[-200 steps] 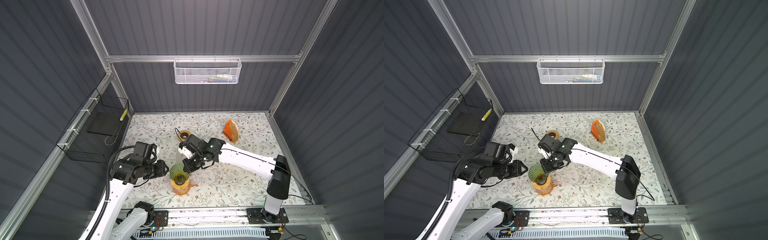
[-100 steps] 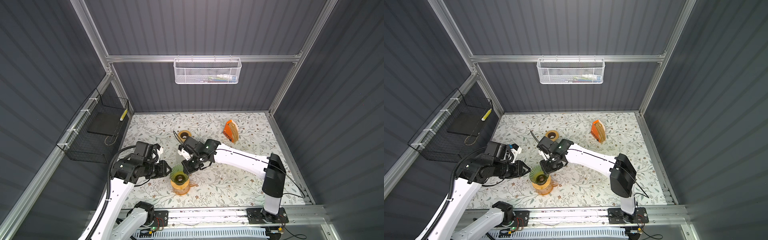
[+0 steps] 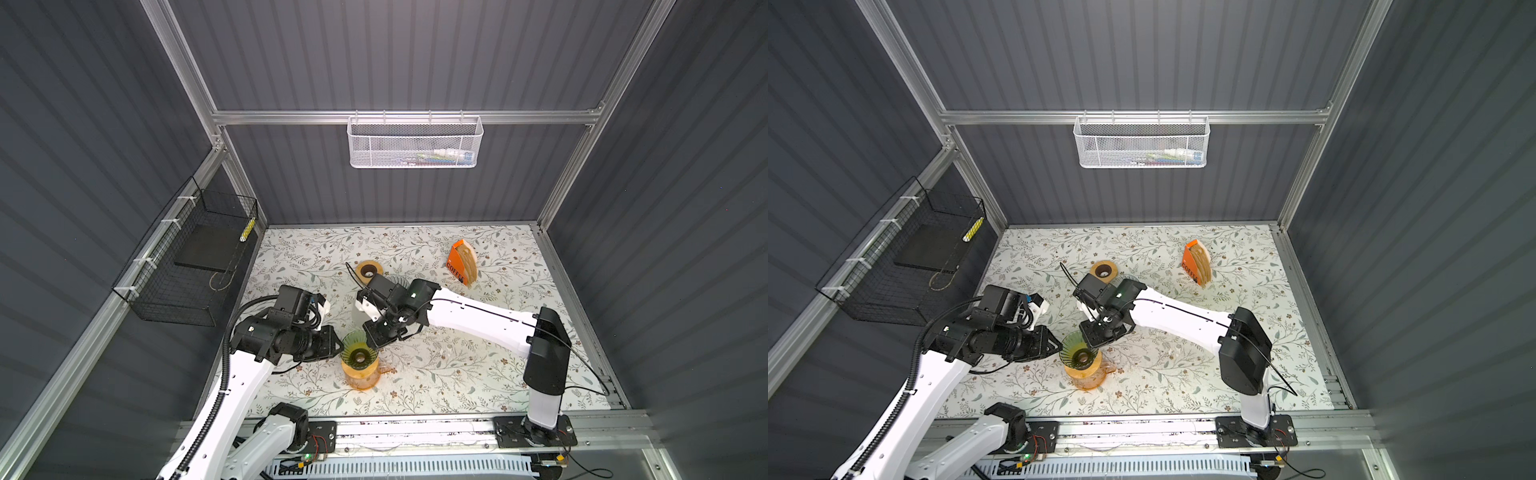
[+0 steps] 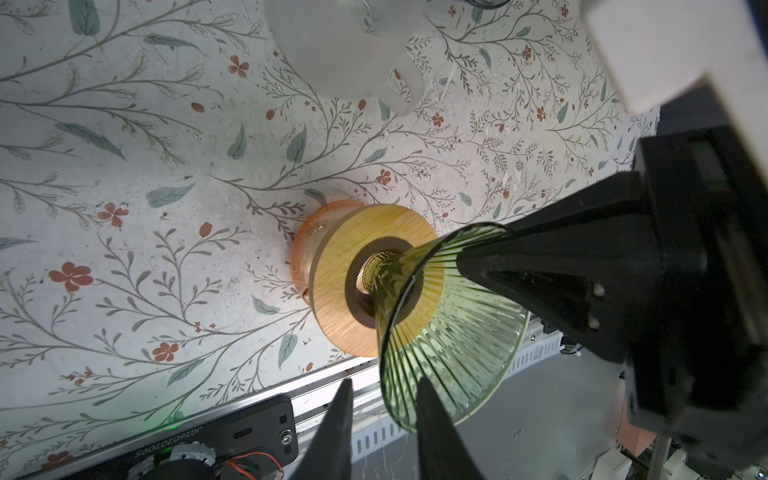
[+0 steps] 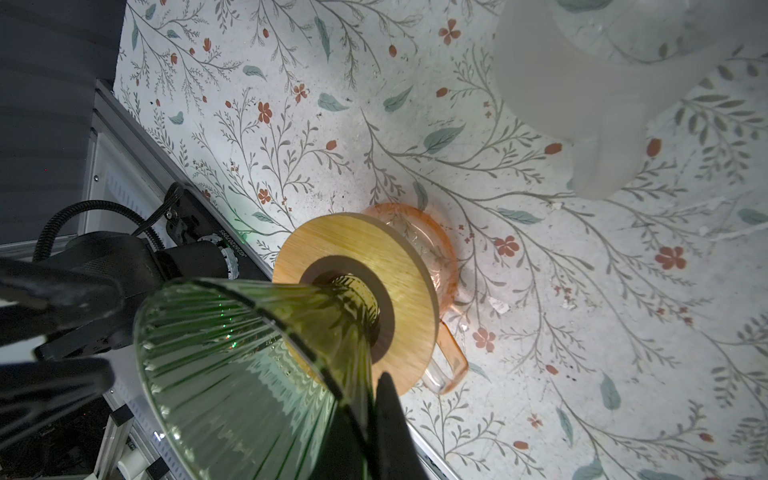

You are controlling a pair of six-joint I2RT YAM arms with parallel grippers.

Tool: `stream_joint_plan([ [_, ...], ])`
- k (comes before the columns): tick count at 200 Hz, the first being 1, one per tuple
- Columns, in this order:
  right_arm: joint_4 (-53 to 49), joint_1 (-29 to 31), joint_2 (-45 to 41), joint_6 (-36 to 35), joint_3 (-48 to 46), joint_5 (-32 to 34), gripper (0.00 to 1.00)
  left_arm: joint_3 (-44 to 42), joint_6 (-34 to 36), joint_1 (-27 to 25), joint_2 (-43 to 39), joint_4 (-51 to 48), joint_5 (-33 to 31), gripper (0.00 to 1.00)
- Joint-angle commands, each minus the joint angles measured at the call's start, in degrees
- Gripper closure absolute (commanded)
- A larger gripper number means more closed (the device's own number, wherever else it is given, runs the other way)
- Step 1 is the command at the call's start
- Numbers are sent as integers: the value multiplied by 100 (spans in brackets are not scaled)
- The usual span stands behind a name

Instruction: Place the coffee filter in the dripper

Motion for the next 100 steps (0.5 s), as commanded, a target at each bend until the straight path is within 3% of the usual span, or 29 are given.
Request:
stream_joint_plan([
  [1, -22, 15, 95, 70, -18, 13, 100, -80, 183, -31, 28, -153, 192, 74],
  [100, 45, 28, 66, 201, -194, -8, 100, -231, 247, -31, 46, -137, 301, 80],
])
